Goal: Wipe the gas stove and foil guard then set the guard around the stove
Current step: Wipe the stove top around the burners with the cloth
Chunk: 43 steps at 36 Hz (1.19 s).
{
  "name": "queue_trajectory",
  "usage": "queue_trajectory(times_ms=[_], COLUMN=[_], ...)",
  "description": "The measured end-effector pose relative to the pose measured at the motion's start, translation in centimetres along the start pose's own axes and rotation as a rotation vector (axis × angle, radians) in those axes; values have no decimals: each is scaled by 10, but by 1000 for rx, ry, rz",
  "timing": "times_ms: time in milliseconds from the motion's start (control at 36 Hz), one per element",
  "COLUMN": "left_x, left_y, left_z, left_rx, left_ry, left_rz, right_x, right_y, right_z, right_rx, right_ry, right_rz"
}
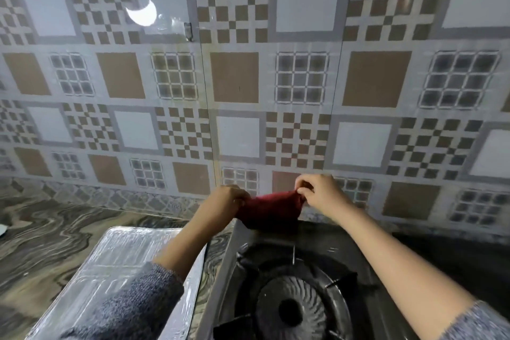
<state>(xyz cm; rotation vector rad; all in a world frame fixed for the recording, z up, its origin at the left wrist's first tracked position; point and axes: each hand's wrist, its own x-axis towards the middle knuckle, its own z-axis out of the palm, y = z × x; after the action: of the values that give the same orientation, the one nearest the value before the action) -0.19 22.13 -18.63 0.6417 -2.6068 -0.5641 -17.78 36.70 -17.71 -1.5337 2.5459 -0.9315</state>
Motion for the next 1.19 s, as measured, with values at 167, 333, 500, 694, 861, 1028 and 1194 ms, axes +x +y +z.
queue_trajectory(times_ms=[167,333,500,694,861,1028,1194], left_x=[-38,-54,-69,-78,-77,-69,-65], left_y=[-24,-39,-48,-55,-57,-61,-54], left_z=[24,36,51,65,68,74,72], left_rx=[-61,-159,-366,-714,-862,-958,-978], left_ry=[-105,-87,-134,-123,-125,-172,-173], left_rz=[19,44,-152,-306,-323,-301,-368], right_x=[-22,-32,-24,0,14,22,21], right_y=[7,-1,-23,-47,-41,-33,-18], right_z=[11,13,38,94,113,114,104], right_rx=[22,-61,-16,-236,-288,-324,-349], right_ry=[-203,-494,-316,-751,-764,-763,-755], right_rz=[1,76,66,34,60,121,245])
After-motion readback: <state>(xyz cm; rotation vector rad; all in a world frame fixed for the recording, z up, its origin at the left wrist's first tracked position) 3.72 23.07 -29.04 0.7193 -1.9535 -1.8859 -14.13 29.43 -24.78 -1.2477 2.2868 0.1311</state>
